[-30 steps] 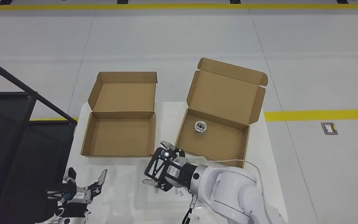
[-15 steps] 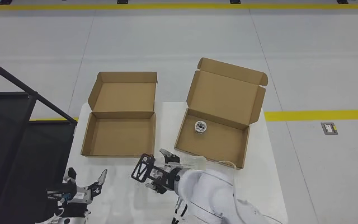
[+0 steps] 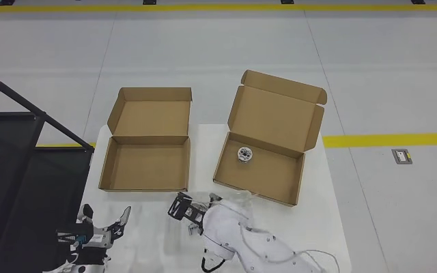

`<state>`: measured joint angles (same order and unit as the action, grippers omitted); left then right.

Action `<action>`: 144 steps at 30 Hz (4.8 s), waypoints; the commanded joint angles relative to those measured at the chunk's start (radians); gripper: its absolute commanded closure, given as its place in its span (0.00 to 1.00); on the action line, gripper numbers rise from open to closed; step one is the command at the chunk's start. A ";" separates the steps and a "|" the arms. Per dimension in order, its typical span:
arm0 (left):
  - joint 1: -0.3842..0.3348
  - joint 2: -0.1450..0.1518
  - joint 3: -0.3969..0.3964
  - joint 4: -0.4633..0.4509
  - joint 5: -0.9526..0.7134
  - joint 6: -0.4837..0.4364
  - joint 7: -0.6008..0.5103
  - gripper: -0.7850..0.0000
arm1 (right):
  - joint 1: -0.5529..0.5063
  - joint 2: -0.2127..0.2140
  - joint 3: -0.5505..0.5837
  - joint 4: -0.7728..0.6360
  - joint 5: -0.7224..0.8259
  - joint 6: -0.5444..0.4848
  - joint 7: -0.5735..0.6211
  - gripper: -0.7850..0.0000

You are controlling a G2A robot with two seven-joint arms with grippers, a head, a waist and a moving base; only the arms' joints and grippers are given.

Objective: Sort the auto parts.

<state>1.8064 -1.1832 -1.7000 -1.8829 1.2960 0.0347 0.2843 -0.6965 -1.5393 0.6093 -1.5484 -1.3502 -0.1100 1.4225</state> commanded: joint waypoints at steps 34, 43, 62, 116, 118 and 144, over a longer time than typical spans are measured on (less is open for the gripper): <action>0.000 0.000 0.000 0.000 0.000 0.000 0.000 0.00 | -0.028 -0.036 0.058 0.310 0.015 0.001 -0.078 0.59; 0.000 0.000 0.000 0.000 0.000 0.000 0.000 0.00 | 0.007 -0.063 0.043 0.404 0.030 0.002 -0.109 0.65; 0.000 0.000 0.000 0.000 0.000 0.000 0.000 0.00 | 0.024 -0.084 0.085 0.410 0.074 -0.035 -0.133 1.00; 0.000 0.000 0.000 0.000 0.000 0.000 0.000 0.00 | -0.026 0.067 0.656 0.106 -0.077 -0.146 -0.337 1.00; 0.000 0.000 0.000 0.000 0.000 0.000 0.000 0.00 | -0.005 0.068 0.651 0.169 -0.086 -0.165 -0.315 1.00; 0.000 0.000 0.000 0.000 0.000 0.000 0.000 0.00 | 0.213 0.041 0.564 0.763 -0.021 -0.107 -0.403 0.70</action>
<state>1.8064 -1.1832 -1.7000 -1.8829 1.2960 0.0347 0.2843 -0.4878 -1.4983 1.1730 -0.7936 -1.3724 -0.2152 1.0238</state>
